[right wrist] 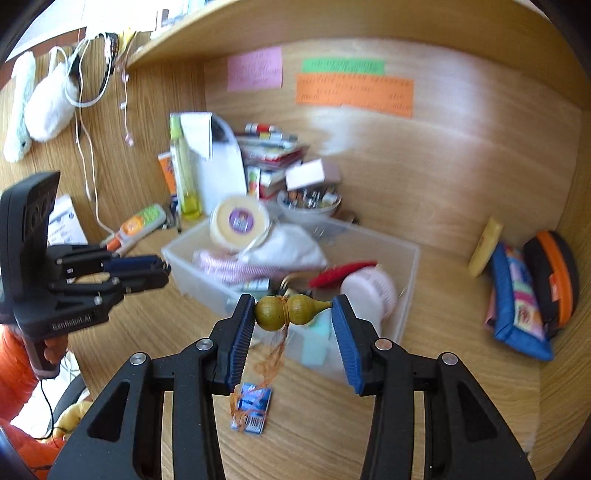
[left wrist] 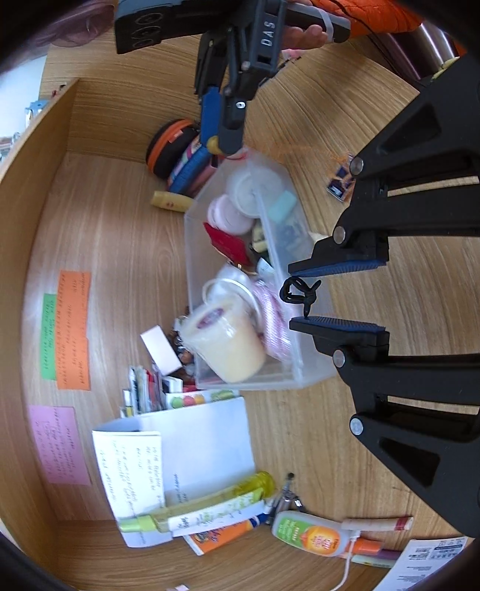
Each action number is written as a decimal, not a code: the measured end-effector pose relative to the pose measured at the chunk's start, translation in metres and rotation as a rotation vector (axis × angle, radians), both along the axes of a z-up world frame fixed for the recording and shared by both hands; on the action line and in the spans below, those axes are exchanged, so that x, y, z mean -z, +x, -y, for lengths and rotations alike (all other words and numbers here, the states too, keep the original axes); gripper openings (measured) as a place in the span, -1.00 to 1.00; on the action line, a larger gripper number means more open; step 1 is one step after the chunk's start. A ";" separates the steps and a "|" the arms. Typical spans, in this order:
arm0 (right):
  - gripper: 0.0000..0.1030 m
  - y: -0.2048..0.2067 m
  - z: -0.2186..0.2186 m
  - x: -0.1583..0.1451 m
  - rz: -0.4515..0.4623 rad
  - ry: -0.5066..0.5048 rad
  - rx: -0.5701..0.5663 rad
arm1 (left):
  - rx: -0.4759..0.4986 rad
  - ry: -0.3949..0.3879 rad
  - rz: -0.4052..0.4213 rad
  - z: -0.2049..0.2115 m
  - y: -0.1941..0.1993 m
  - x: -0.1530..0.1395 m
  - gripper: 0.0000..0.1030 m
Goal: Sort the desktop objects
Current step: 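Carry the black clip with left tool while right tool carries gourd charm over box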
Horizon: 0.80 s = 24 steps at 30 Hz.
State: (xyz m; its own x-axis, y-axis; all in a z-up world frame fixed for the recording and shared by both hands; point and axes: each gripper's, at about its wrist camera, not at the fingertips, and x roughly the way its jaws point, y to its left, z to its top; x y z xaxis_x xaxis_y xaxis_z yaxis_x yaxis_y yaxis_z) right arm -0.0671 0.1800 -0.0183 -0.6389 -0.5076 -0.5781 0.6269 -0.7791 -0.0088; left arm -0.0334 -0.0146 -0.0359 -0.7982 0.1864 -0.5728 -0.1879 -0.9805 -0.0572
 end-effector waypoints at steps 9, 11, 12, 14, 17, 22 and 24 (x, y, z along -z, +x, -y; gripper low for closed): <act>-0.23 -0.015 -0.005 -0.033 -0.069 -0.035 0.036 | 0.018 0.022 -0.047 -0.012 -0.014 -0.019 -0.60; -0.23 -0.020 -0.006 -0.036 -0.077 -0.040 0.045 | 0.024 0.027 -0.057 -0.014 -0.018 -0.023 -0.60; -0.23 -0.023 -0.006 -0.037 -0.078 -0.045 0.047 | 0.026 0.031 -0.061 -0.015 -0.021 -0.024 -0.60; -0.23 -0.029 -0.006 -0.039 -0.073 -0.054 0.052 | 0.031 0.037 -0.064 -0.018 -0.025 -0.026 -0.60; -0.23 -0.039 -0.005 -0.036 -0.065 -0.057 0.058 | 0.036 0.042 -0.062 -0.022 -0.033 -0.026 -0.60; -0.23 -0.059 -0.002 -0.016 -0.008 -0.061 0.066 | 0.047 0.042 -0.041 -0.032 -0.051 -0.018 -0.60; -0.23 -0.065 0.000 -0.004 0.017 -0.056 0.067 | 0.050 0.044 -0.025 -0.036 -0.057 -0.013 -0.60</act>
